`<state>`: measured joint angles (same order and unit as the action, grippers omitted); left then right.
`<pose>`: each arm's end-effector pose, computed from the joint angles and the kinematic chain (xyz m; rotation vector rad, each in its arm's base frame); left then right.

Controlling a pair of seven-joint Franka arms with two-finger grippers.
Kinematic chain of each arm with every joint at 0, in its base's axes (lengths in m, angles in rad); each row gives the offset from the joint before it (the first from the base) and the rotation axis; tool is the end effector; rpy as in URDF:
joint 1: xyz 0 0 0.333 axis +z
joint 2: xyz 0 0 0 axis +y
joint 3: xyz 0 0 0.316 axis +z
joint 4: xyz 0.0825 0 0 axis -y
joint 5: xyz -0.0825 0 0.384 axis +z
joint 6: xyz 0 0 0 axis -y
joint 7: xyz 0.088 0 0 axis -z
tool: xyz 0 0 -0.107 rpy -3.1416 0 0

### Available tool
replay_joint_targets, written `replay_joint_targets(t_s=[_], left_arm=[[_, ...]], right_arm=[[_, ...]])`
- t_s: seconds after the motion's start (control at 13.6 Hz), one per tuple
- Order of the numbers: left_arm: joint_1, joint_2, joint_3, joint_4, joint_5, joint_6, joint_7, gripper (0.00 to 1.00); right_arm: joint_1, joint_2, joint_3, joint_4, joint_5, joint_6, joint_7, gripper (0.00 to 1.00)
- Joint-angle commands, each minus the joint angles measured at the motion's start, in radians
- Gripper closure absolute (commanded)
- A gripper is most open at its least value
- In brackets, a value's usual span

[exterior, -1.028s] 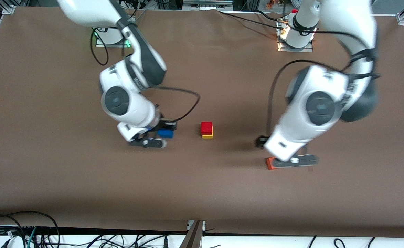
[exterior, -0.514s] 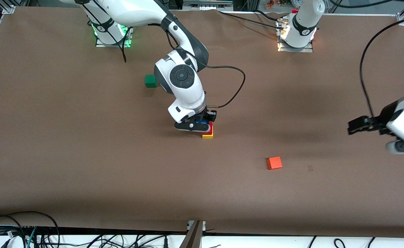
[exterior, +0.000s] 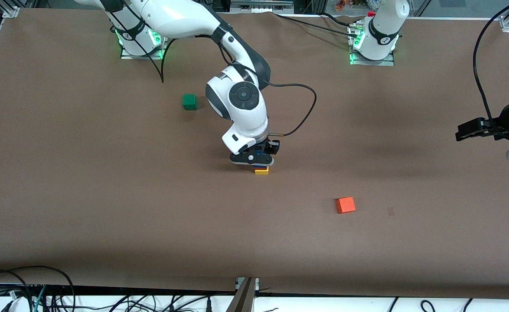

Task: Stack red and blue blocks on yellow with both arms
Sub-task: 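Lower the blue cube onto the red cube with the right gripper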

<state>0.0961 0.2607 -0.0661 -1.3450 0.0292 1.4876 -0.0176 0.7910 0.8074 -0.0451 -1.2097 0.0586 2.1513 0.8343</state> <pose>0.6219 0.0274 0.5698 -3.1239 -0.0774 0.1840 0.5564 0.5307 0.3067 -3.0256 0.1531 -0.1231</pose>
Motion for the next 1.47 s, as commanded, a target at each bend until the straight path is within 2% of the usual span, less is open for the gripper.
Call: replay_joint_targets(t_s=[0.0,1.03,1.18,1.25,1.32,1.4], left_arm=[[0.025,-0.008,-0.006,-0.022,-0.015,0.016,0.021,0.0],[0.03,-0.003,-0.006,-0.019,-0.015,0.016,0.022,0.0],[0.028,-0.003,-0.008,-0.019,-0.015,0.016,0.022,0.0],[0.03,-0.003,-0.008,-0.019,-0.015,0.016,0.022,0.0],[0.03,-0.003,-0.008,-0.019,-0.015,0.017,0.022,0.0],[0.03,-0.003,-0.008,-0.019,-0.015,0.016,0.022,0.0]], right_arm=[[0.011,0.023,-0.012,0.036,-0.016,-0.007,0.026,0.45],[0.01,0.018,-0.013,0.056,-0.016,-0.071,0.019,0.43],[0.008,0.018,-0.013,0.056,-0.016,-0.07,0.019,0.39],[0.008,0.016,-0.015,0.056,-0.016,-0.074,0.019,0.29],[0.005,0.01,-0.016,0.056,-0.016,-0.083,0.019,0.0],[-0.001,0.007,-0.022,0.058,-0.014,-0.121,0.017,0.0]])
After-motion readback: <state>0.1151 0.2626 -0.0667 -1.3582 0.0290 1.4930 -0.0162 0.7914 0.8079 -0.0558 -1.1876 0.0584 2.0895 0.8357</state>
